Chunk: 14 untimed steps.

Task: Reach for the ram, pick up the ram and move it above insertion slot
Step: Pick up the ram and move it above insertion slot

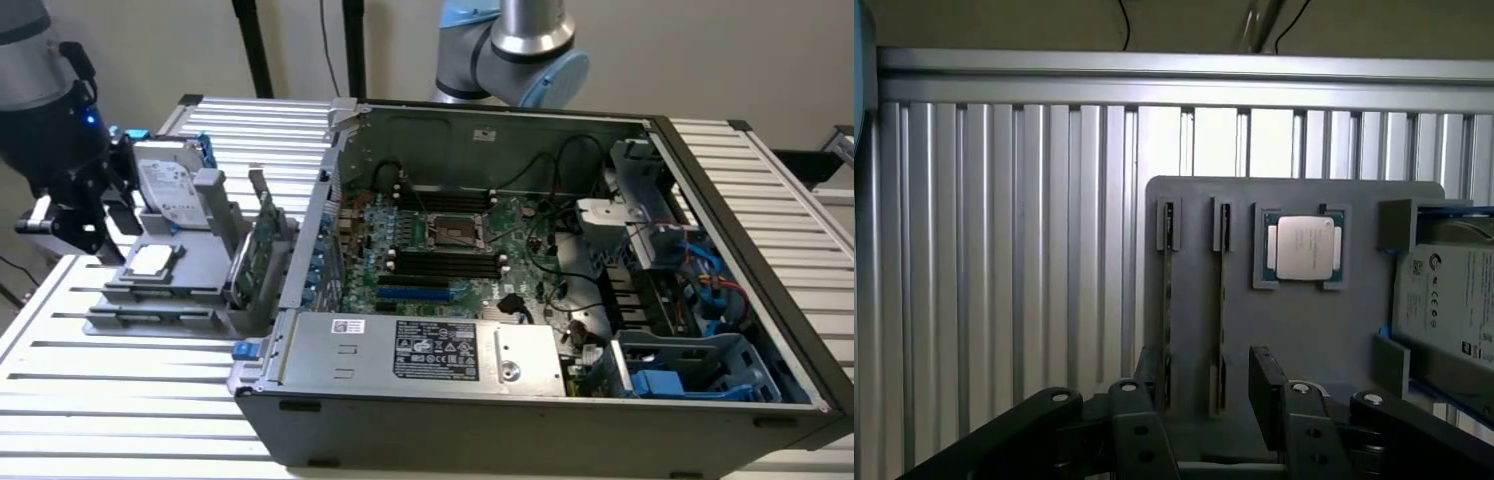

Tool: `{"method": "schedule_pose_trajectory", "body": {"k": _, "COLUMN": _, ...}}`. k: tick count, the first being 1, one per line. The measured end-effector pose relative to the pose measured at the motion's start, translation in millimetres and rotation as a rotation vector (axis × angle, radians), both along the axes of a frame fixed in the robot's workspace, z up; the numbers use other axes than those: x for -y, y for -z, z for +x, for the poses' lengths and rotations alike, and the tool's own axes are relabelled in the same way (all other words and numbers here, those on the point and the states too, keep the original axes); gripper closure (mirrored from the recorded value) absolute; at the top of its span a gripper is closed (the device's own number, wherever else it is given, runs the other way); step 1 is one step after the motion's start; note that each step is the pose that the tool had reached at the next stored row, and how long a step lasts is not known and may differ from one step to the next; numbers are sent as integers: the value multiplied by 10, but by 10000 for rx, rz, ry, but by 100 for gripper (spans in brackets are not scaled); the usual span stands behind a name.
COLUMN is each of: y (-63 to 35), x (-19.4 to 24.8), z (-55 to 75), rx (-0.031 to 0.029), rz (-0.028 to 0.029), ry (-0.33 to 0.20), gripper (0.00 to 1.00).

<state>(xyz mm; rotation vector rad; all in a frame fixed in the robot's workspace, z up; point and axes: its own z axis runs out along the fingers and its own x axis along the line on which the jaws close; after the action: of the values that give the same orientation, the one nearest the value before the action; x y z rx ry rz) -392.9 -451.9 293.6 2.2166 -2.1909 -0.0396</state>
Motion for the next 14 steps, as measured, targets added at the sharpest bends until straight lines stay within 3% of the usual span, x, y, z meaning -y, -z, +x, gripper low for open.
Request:
{"method": "schedule_pose_trajectory", "body": {"k": 6, "y": 110, "x": 3, "z": 2, "rx": 3, "rz": 1, "ry": 0, "gripper": 52}}
{"method": "schedule_pose_trajectory", "body": {"k": 14, "y": 255, "x": 55, "z": 2, "rx": 4, "rz": 8, "ry": -59, "gripper": 52}}
